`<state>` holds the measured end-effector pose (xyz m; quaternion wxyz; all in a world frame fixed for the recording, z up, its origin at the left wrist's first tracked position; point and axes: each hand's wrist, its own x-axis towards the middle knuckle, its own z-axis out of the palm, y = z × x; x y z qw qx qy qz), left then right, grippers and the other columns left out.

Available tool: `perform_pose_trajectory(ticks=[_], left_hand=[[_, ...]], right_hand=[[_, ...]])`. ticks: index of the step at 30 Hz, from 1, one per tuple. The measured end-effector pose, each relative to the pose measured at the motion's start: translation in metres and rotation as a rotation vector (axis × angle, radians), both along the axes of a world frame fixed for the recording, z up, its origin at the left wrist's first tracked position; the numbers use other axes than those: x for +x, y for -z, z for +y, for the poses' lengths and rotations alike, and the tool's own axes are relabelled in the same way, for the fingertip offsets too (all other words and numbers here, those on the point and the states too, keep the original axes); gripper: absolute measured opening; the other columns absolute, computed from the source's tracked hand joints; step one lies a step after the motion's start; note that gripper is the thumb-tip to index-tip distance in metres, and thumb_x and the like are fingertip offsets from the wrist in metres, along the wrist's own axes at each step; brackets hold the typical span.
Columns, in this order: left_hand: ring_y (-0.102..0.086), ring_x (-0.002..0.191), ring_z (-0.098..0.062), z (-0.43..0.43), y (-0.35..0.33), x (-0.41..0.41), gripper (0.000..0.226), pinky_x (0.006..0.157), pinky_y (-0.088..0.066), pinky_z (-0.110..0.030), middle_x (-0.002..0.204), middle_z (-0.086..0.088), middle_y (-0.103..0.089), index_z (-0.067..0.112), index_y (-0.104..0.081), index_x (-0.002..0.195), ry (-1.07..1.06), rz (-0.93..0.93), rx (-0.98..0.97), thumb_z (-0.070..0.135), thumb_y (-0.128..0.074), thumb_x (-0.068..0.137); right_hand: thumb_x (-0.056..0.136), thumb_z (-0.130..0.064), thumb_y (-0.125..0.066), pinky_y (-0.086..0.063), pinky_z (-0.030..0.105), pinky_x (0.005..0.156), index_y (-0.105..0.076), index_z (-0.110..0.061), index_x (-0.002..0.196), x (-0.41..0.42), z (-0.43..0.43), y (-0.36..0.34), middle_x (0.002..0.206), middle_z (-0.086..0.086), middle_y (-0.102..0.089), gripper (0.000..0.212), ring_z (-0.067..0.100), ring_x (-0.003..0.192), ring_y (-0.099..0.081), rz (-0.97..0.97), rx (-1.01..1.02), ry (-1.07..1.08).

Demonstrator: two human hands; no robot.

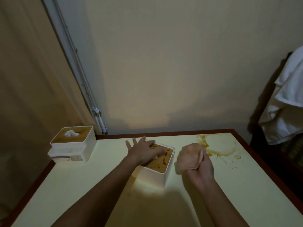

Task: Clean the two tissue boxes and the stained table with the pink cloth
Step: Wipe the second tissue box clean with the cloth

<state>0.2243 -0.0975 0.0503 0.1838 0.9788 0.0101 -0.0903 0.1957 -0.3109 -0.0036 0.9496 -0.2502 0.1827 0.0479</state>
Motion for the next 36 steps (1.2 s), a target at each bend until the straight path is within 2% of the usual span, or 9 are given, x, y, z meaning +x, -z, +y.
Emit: perform_pose_trajectory(ticks=[4, 10, 15, 18, 23, 25, 28, 32, 36], left_hand=[[-0.007, 0.145, -0.051, -0.025, -0.010, -0.003, 0.131, 0.106, 0.011, -0.073, 0.162, -0.018, -0.006, 0.040, -0.006, 0.154, -0.177, 0.130, 0.114, 0.101, -0.044, 0.044], [-0.008, 0.145, -0.050, -0.040, -0.015, 0.003, 0.141, 0.107, 0.009, -0.075, 0.161, -0.023, -0.005, 0.036, 0.009, 0.153, -0.148, 0.210, 0.228, 0.092, -0.062, 0.044], [0.006, 0.148, -0.043, -0.028, -0.031, 0.014, 0.147, 0.104, 0.016, -0.073, 0.163, -0.014, -0.009, 0.040, 0.013, 0.152, 0.119, 0.258, 0.373, 0.082, -0.076, 0.042], [0.017, 0.147, -0.041, -0.023, -0.041, 0.017, 0.147, 0.105, 0.014, -0.072, 0.165, -0.004, 0.001, 0.041, 0.016, 0.151, 0.302, 0.295, 0.511, 0.071, -0.083, 0.047], [0.024, 0.144, -0.040, -0.021, -0.048, 0.022, 0.148, 0.113, -0.002, -0.070, 0.164, 0.000, 0.013, 0.045, 0.023, 0.147, 0.543, 0.324, 0.721, 0.061, -0.088, 0.051], [0.019, 0.146, -0.042, -0.019, -0.050, 0.021, 0.147, 0.113, -0.004, -0.069, 0.163, -0.003, 0.014, 0.047, 0.024, 0.146, 0.497, 0.333, 0.669, 0.067, -0.085, 0.049], [0.007, 0.147, -0.044, -0.011, -0.040, 0.016, 0.132, 0.115, -0.004, -0.067, 0.164, -0.008, 0.008, 0.046, 0.019, 0.148, 0.236, 0.205, 0.367, 0.088, -0.062, 0.054], [0.000, 0.148, -0.044, -0.001, -0.003, -0.003, 0.123, 0.113, -0.003, -0.066, 0.164, -0.012, -0.003, 0.038, 0.006, 0.153, -0.149, -0.070, 0.038, 0.096, -0.046, 0.058], [-0.013, 0.148, -0.038, 0.012, 0.030, -0.019, 0.138, 0.117, -0.016, -0.060, 0.163, -0.008, -0.013, 0.031, 0.005, 0.154, -0.202, -0.122, -0.074, 0.097, -0.053, 0.048]], right_hand=[[0.105, -0.046, -0.044, -0.062, 0.033, 0.067, -0.062, -0.007, 0.134, -0.009, -0.012, -0.022, 0.117, 0.013, -0.069, 0.052, 0.021, 0.084, -0.073, -0.046, -0.065, 0.019], [0.105, -0.043, -0.046, -0.061, 0.029, 0.063, -0.061, -0.006, 0.137, -0.016, -0.029, -0.041, 0.120, 0.010, -0.067, 0.051, 0.019, 0.091, -0.070, -0.079, -0.117, 0.022], [0.106, -0.040, -0.044, -0.060, 0.027, 0.059, -0.058, -0.003, 0.138, -0.021, -0.037, -0.043, 0.106, 0.008, -0.069, 0.050, 0.017, 0.080, -0.070, -0.103, -0.137, 0.000], [0.106, -0.041, -0.045, -0.060, 0.027, 0.059, -0.061, -0.003, 0.135, -0.023, -0.035, -0.037, 0.103, 0.008, -0.071, 0.051, 0.016, 0.078, -0.072, -0.083, -0.159, 0.005], [0.099, -0.050, -0.054, -0.058, 0.035, 0.081, -0.070, -0.010, 0.124, -0.026, -0.025, -0.021, 0.120, 0.011, -0.073, 0.050, 0.022, 0.095, -0.072, 0.026, -0.243, 0.007], [0.091, -0.055, -0.062, -0.056, 0.040, 0.092, -0.073, -0.012, 0.119, -0.026, -0.022, -0.014, 0.119, 0.011, -0.073, 0.052, 0.025, 0.101, -0.072, 0.053, -0.289, 0.004], [0.081, -0.059, -0.065, -0.046, 0.049, 0.109, -0.069, -0.014, 0.124, -0.030, -0.015, -0.011, 0.124, 0.011, -0.071, 0.062, 0.031, 0.117, -0.065, 0.086, -0.349, -0.034], [0.103, -0.050, -0.044, -0.036, 0.053, 0.117, -0.051, -0.016, 0.146, -0.044, 0.007, -0.010, 0.147, 0.010, -0.055, 0.055, 0.033, 0.138, -0.049, 0.041, -0.667, -0.034], [0.098, -0.070, -0.031, -0.025, 0.057, 0.122, -0.033, -0.031, 0.157, -0.048, 0.037, 0.000, 0.161, -0.003, -0.036, 0.070, 0.028, 0.148, -0.035, -0.027, -0.761, -0.187]])
